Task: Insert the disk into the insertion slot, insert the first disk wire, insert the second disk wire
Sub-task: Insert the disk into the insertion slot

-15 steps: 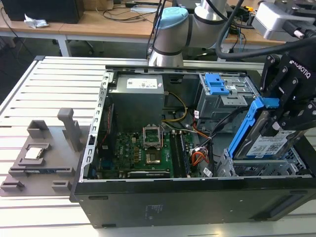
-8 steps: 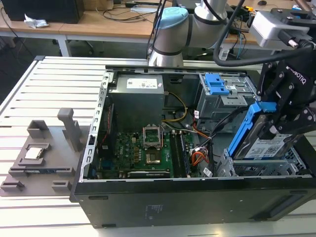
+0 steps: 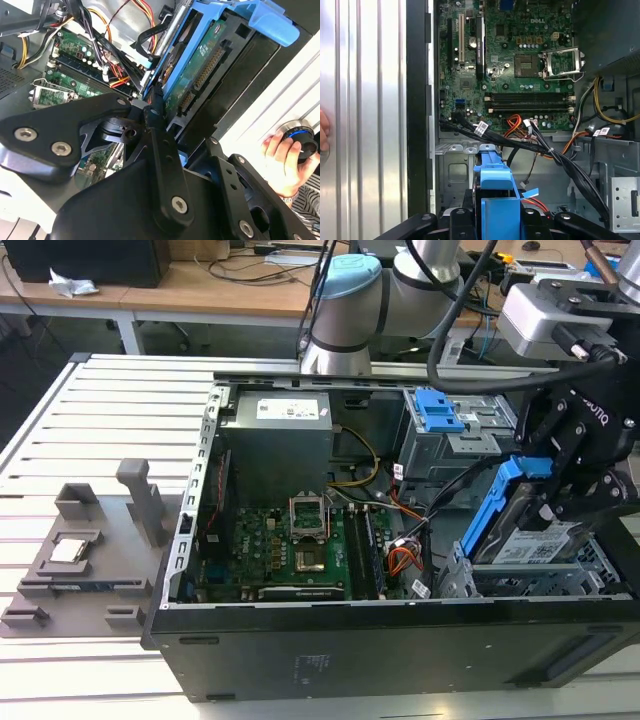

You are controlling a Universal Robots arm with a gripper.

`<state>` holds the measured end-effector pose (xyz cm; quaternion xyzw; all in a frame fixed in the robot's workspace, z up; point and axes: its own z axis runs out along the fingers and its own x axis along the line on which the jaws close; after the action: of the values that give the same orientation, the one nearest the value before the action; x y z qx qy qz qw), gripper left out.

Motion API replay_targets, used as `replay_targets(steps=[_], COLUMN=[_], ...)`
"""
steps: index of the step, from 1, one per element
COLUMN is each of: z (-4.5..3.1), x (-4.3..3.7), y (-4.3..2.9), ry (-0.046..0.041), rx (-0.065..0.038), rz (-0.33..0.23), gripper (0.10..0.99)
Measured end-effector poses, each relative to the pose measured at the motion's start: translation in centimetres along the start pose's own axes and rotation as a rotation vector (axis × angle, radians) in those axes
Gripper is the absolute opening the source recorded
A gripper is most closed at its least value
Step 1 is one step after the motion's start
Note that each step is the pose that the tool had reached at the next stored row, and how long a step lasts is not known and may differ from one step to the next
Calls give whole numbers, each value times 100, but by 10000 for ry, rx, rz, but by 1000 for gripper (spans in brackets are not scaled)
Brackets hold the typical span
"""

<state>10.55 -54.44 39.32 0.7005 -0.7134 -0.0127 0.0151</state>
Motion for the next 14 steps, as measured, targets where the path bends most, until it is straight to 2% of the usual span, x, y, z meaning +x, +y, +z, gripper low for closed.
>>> replay_targets(steps=[6,7,14], z=[1,1,1], x=[0,0,0], y=[0,0,0], ry=[8,9,17], rx=[0,0,0], rz=[0,0,0], gripper=[369,435,435])
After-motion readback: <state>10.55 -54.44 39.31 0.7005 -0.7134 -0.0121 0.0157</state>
